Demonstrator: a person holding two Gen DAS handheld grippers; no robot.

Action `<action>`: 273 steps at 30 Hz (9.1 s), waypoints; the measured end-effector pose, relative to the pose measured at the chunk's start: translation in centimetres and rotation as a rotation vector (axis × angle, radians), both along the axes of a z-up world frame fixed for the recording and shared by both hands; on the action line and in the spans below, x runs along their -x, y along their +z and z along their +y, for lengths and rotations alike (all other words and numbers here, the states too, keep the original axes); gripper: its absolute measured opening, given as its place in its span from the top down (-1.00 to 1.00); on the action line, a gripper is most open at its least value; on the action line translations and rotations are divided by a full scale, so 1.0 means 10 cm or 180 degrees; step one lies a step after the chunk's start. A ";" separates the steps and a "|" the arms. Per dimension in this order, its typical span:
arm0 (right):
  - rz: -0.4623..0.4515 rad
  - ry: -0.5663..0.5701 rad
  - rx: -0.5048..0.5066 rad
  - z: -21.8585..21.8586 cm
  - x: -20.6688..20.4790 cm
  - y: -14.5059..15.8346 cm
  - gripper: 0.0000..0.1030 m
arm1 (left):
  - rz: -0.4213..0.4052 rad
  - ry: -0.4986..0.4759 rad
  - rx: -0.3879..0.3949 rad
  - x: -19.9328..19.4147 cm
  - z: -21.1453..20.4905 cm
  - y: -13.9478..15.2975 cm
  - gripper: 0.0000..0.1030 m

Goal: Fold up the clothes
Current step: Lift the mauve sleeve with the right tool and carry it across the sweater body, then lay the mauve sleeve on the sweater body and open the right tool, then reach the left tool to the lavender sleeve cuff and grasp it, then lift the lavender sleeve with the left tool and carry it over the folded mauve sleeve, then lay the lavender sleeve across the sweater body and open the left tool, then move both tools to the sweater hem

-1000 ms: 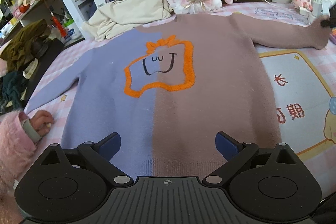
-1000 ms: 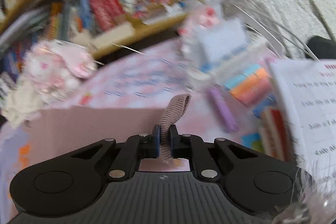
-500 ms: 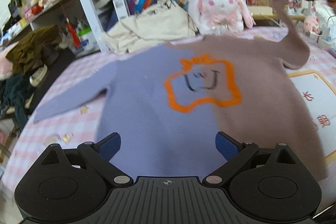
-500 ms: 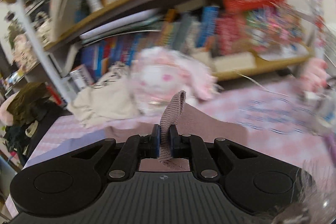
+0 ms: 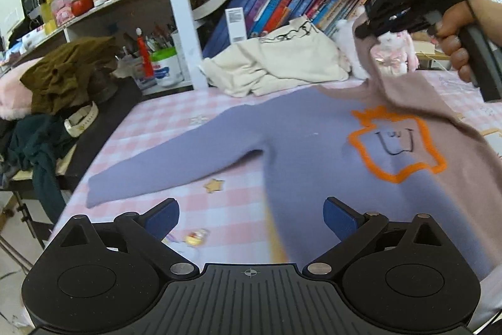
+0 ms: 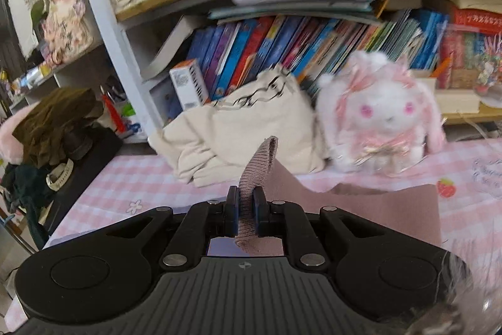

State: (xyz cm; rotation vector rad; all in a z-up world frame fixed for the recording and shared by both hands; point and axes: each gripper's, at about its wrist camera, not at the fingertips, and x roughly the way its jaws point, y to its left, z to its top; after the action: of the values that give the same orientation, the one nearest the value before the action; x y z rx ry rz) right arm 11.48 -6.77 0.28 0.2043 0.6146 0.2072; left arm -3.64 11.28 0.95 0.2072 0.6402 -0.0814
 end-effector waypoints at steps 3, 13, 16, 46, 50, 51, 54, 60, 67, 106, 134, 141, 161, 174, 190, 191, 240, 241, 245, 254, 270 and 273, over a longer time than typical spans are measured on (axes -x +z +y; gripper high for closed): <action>0.0126 -0.0006 0.0049 0.14 -0.06 -0.14 0.82 | -0.0037 -0.0019 -0.0008 -0.04 0.13 0.01 -0.94; 0.0333 -0.0088 -0.0025 0.19 -0.09 -0.38 0.39 | -0.0045 -0.0087 0.0058 -0.19 0.38 0.03 -0.94; 0.0282 -0.0191 -0.0094 0.15 0.00 -0.35 0.22 | -0.0026 -0.0049 0.0144 -0.23 0.46 0.03 -0.94; 0.1044 -0.0502 0.0624 -0.27 1.78 -1.00 -0.30 | 0.0304 0.0960 0.0470 -0.87 1.68 -0.33 -0.91; 0.1086 -0.0388 0.0809 -0.24 1.82 -1.06 -0.39 | 0.0269 0.1288 0.0871 -0.99 1.95 -0.35 -0.87; 0.1077 -0.0367 0.0857 -0.22 1.83 -1.06 -0.41 | 0.0269 0.1331 0.0953 -1.02 2.00 -0.36 -0.86; 0.1075 -0.0348 0.0876 -0.21 1.86 -1.08 -0.49 | 0.0288 0.1418 0.1062 -1.11 2.12 -0.40 -0.84; 0.1128 -0.0401 0.0860 -0.26 1.90 -1.09 -0.64 | 0.0361 0.1563 0.1219 -1.22 2.26 -0.51 -0.84; 0.1119 -0.0411 0.0865 -0.27 1.94 -1.09 -0.64 | 0.0341 0.1632 0.1550 -1.30 2.36 -0.55 -0.83; 0.1132 -0.0414 0.0847 -0.28 1.91 -1.12 -0.86 | 0.0109 0.2018 0.3133 -1.40 2.60 -0.67 -0.32; 0.1153 -0.0715 0.1014 -0.52 2.17 -1.02 -1.00 | -0.0189 0.1801 0.2980 -1.31 2.55 -0.43 0.94; 0.1088 -0.0535 0.1122 -0.61 2.22 -1.03 -1.00 | -0.0440 0.1169 0.2590 -1.37 1.90 0.09 0.94; 0.0846 0.0060 0.0689 -1.56 2.22 -0.86 -1.00 | -0.0301 -0.0128 0.2037 -1.42 -0.57 0.76 0.94; 0.0860 0.0221 0.0567 -1.87 2.37 -0.95 -1.00 | 0.0107 -0.0333 0.1891 -1.60 -1.43 0.47 0.94; 0.0926 0.0256 0.0510 -1.98 2.43 -1.02 -1.00 | 0.0342 -0.0183 0.1806 -1.61 -1.71 0.34 0.39; 0.0922 0.0264 0.0498 -1.98 2.43 -1.02 -1.00 | 0.0352 -0.0148 0.1807 -1.61 -1.71 0.35 -0.12; 0.0906 -0.1105 0.0034 -1.37 3.15 -0.81 -0.54 | 0.0620 -0.0095 0.0600 0.40 -0.08 -0.36 -0.84; 0.0904 -0.1108 0.0032 -1.34 3.17 -0.80 -0.54 | 0.0620 -0.0095 0.0596 0.43 -0.05 -0.37 -0.84; 0.0854 -0.1132 0.0065 -1.23 3.24 -0.75 -0.54 | 0.0634 -0.0105 0.0606 0.49 0.05 -0.38 -0.84; 0.0848 -0.1151 0.0135 -1.15 3.30 -0.71 -0.54 | 0.0713 -0.0047 0.0647 0.49 0.19 -0.46 -0.84; 0.0948 -0.1044 0.0220 -1.66 2.83 -0.72 -0.48 | 0.1018 0.0282 0.0633 0.25 0.00 -0.57 -0.84; 0.0988 -0.0977 0.0211 -1.71 2.75 -0.76 -0.48 | 0.1100 0.0346 0.0678 0.21 -0.04 -0.59 -0.84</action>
State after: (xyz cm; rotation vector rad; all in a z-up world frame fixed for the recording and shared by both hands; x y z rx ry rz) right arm -16.03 -23.88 -7.35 0.2664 0.8868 -0.1448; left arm -5.69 10.92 -4.98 -0.0501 0.9792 -0.0806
